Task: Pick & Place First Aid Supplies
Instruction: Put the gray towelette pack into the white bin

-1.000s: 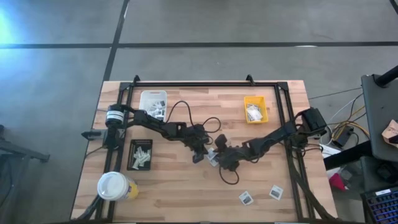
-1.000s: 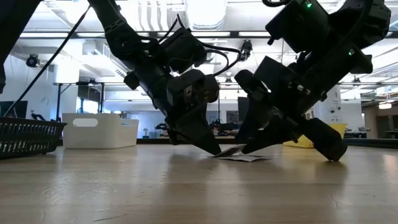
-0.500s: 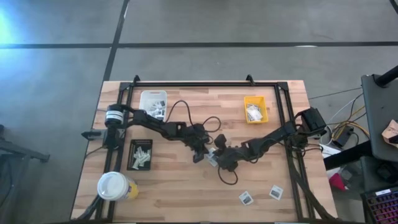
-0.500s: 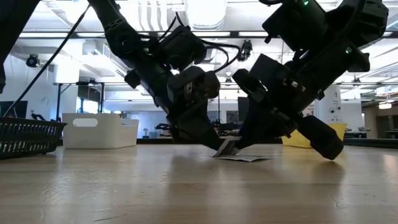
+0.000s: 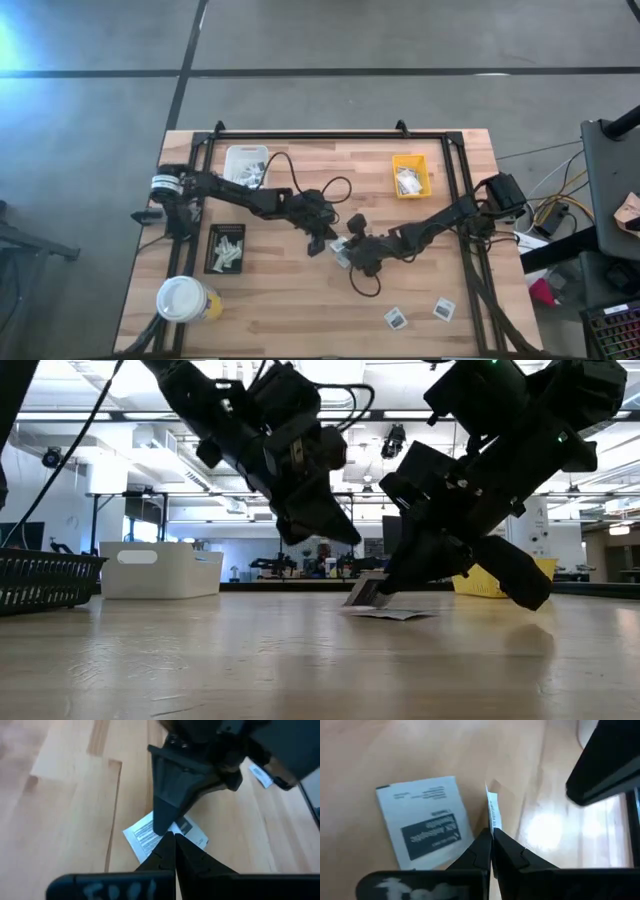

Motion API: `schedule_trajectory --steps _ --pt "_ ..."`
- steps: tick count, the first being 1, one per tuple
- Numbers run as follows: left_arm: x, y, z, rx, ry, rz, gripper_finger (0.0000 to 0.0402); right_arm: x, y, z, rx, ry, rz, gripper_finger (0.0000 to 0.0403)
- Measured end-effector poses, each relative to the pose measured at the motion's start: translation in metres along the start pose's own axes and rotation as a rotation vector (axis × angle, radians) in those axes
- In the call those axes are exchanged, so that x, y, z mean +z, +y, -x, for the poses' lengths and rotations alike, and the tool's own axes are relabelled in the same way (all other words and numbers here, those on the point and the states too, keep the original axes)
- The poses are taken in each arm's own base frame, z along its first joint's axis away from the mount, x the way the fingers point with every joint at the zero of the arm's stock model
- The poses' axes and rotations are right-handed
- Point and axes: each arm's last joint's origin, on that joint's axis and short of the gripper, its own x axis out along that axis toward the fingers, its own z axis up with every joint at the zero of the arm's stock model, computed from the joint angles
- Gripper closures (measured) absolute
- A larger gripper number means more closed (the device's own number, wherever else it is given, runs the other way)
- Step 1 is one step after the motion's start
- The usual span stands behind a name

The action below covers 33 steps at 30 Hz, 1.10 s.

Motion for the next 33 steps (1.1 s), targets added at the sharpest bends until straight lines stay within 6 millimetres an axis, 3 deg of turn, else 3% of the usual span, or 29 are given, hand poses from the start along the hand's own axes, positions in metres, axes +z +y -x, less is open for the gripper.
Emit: schedule_trajectory --steps 11,23,33 --pt "0.007 -0.016 0.026 0.078 0.004 -0.097 0.0401 0.008 -0.011 0.031 -0.052 0.019 -0.125 0.0394" --pt "-0.021 -0.043 0.017 0.121 0.053 -0.18 0.0401 0.001 -0.019 0.073 -0.019 0.112 -0.464 0.0394" --pt "-0.022 -0.046 0.016 0.114 0.031 -0.214 0.0401 -0.008 -0.028 0.105 -0.08 0.165 -0.717 0.0394"
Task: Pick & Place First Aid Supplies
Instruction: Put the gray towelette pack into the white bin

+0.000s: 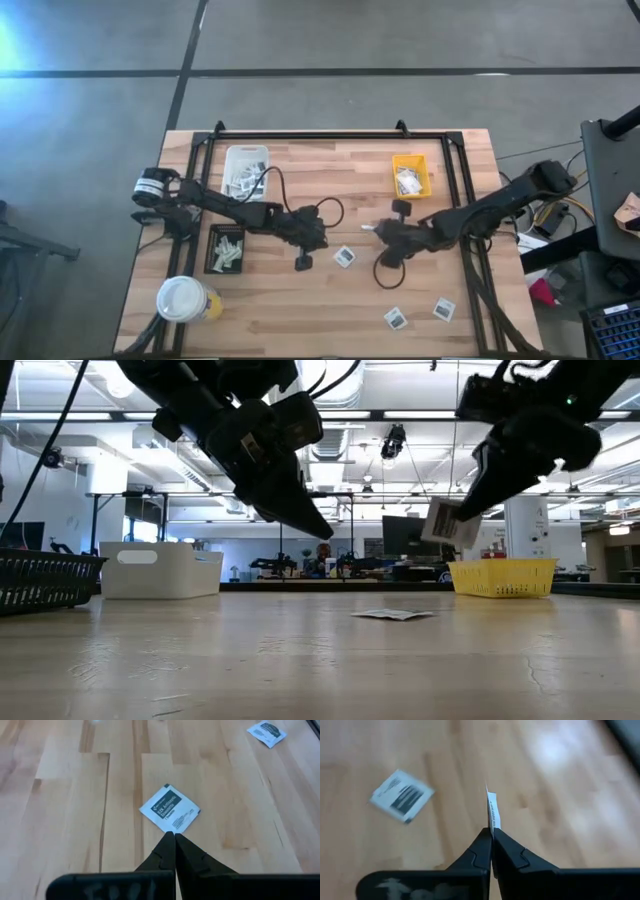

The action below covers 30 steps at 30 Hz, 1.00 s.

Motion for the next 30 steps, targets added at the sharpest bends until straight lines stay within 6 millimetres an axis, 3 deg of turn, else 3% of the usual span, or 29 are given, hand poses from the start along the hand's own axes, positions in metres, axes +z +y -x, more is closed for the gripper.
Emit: schedule_trajectory --steps 9,16,23,30 --pt "0.006 0.001 0.0 0.0 -0.062 -0.021 0.0401 0.013 -0.025 0.036 -0.182 -0.228 -0.208 0.0394" --pt "0.008 0.007 0.001 0.016 -0.085 -0.014 0.0401 0.015 -0.035 0.051 -0.194 -0.303 -0.309 0.0394" --pt "0.011 0.008 0.001 0.02 -0.11 -0.075 0.0396 0.008 -0.031 0.042 -0.159 -0.254 -0.304 0.0394" --pt "0.013 0.008 0.001 0.022 -0.132 -0.118 0.0332 0.0 -0.018 0.021 -0.059 -0.133 -0.287 0.0394"
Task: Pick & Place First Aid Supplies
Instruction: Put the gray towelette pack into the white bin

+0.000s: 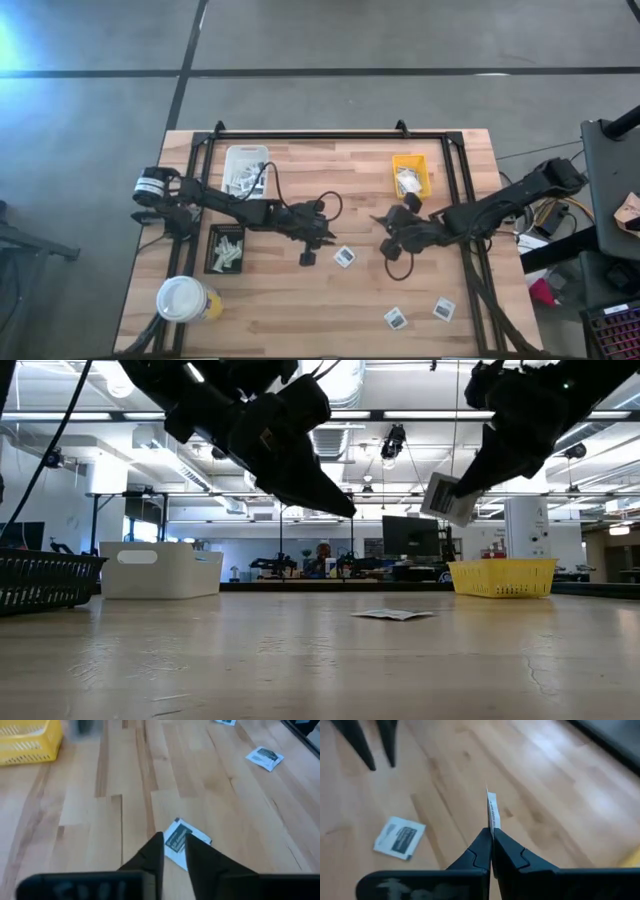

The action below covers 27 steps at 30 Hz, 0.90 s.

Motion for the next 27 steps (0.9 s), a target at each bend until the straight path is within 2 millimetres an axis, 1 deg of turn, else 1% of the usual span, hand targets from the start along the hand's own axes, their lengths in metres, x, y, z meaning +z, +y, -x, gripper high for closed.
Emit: schedule_trajectory --steps 3,6,11,14,20,27 --pt "0.003 0.0 0.0 0.0 -0.035 -0.005 0.0304 -0.003 0.008 -0.01 0.039 0.013 0.005 0.0394" --pt "0.007 0.0 0.0 0.001 -0.072 -0.008 0.0285 -0.005 0.018 -0.02 0.088 0.02 0.038 0.0394" --pt "0.01 0.0 0.0 0.002 -0.101 -0.008 0.0278 -0.008 0.031 -0.033 0.159 0.016 0.078 0.0394" --pt "0.009 0.0 0.0 0.002 -0.099 -0.007 0.0278 -0.01 0.035 -0.038 0.169 0.024 0.094 0.0394" --pt "0.01 0.0 0.0 0.002 -0.104 -0.006 0.0278 -0.008 0.037 -0.039 0.201 0.016 0.088 0.0394" --pt "0.01 0.0 0.001 0.002 -0.106 -0.006 0.0278 -0.001 0.042 -0.037 0.247 -0.055 0.095 0.0394"
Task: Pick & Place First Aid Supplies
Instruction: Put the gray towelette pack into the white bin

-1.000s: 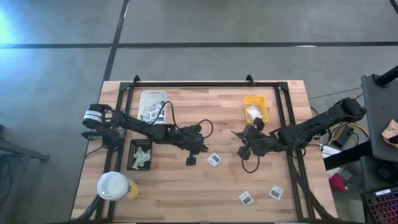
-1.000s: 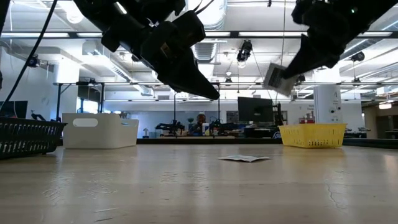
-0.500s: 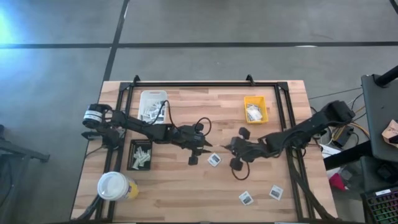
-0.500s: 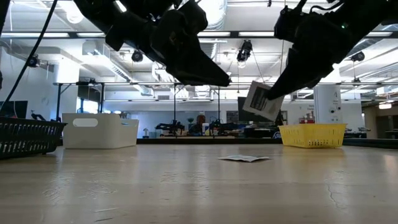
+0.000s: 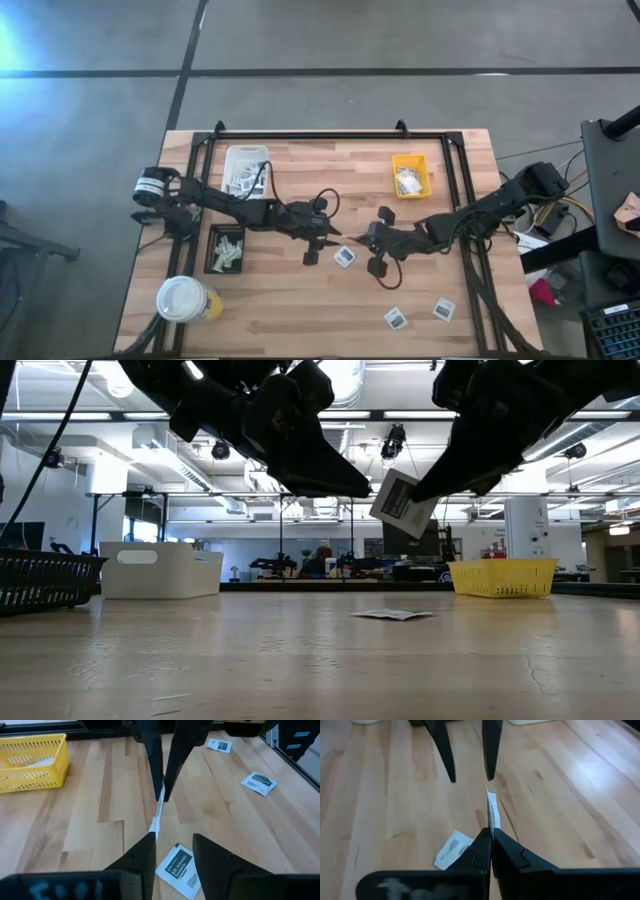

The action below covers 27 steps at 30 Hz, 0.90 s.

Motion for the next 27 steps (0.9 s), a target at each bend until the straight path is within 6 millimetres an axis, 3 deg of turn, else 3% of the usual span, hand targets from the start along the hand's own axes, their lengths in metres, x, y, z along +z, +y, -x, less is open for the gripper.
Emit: schedule_trajectory --steps 8,19,27 --pt "0.0 0.0 0.0 0.0 -0.003 0.0 0.0278 0.001 0.002 0.0 0.042 -0.004 -0.009 0.0394" --pt "0.003 0.0 0.0 0.0 -0.032 -0.001 0.0278 0.017 0.007 0.001 0.101 -0.152 0.018 0.0394" --pt "0.004 0.0 0.0 -0.002 -0.043 -0.002 0.0281 0.014 0.005 -0.003 0.089 -0.14 0.015 0.0394"
